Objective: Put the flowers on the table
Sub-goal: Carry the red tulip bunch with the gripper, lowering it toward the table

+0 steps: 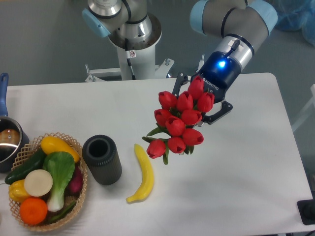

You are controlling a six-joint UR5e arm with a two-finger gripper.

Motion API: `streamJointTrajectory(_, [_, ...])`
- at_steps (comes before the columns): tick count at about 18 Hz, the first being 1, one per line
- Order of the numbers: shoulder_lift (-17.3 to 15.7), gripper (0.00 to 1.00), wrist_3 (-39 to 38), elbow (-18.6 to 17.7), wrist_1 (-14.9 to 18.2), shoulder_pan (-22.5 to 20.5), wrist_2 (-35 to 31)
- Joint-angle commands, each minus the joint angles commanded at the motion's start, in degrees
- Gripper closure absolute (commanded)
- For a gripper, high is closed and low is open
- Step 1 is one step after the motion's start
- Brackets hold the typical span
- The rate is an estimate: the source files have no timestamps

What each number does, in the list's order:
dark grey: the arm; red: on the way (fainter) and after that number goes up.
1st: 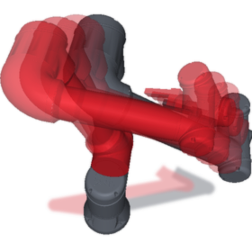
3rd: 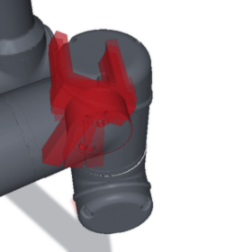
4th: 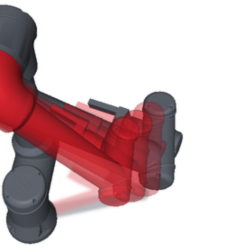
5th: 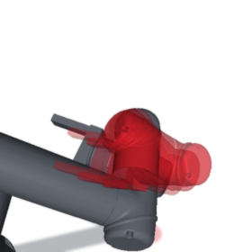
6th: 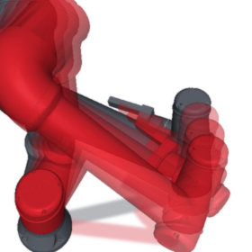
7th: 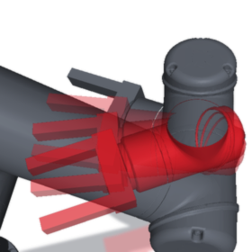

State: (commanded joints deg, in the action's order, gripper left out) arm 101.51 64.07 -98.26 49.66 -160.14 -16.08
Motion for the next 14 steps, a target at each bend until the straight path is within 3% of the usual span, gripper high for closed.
streamJointTrajectory(4, [-0.35,0.51,-0.26,0.18,0.09,0.17,-4.21])
streamJointTrajectory(11, [-2.01,0.5,-0.96,-0.44,0.44,0.26,-5.27])
streamJointTrajectory(14, [-2.99,0.5,-4.04,-0.18,0.26,0.96,-11.06])
